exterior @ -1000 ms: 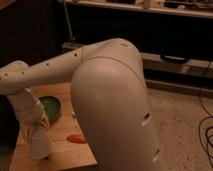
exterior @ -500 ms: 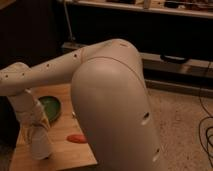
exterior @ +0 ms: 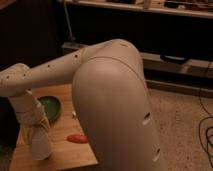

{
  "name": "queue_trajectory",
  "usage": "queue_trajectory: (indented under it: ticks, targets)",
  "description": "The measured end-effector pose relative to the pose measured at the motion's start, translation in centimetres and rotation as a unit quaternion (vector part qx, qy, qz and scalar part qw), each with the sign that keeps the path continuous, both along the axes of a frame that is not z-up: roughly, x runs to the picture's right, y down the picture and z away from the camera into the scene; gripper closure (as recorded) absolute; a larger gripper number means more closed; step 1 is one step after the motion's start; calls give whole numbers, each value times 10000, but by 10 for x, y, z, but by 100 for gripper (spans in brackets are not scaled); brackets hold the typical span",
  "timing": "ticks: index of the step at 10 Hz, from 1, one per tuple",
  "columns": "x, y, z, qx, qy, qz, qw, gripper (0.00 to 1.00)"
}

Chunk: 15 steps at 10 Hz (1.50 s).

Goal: Place the ceramic cup over the eraser

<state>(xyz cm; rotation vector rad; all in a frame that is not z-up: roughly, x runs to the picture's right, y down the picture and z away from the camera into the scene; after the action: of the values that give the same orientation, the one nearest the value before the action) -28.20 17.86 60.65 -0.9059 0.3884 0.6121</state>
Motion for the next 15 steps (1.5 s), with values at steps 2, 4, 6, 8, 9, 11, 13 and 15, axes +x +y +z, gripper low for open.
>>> queue_trajectory:
  ticks: [2,4,6,8,9,11,13,15]
  targets:
    - [1,1,3,-2,20,37,10000,56]
    - [1,1,5,5,31,77,10000,43]
    - [1,2,6,5,38,100,9999,42]
    - [1,2,7,3,35,144,9999,42]
    - [2,3,10,2,46,157,9999,36]
    - [9,-3,13,30,59,226,9997,20]
    - [13,-7,14,47,69,257,9996,18]
    - [8,-3,13,59,26,268,9996,18]
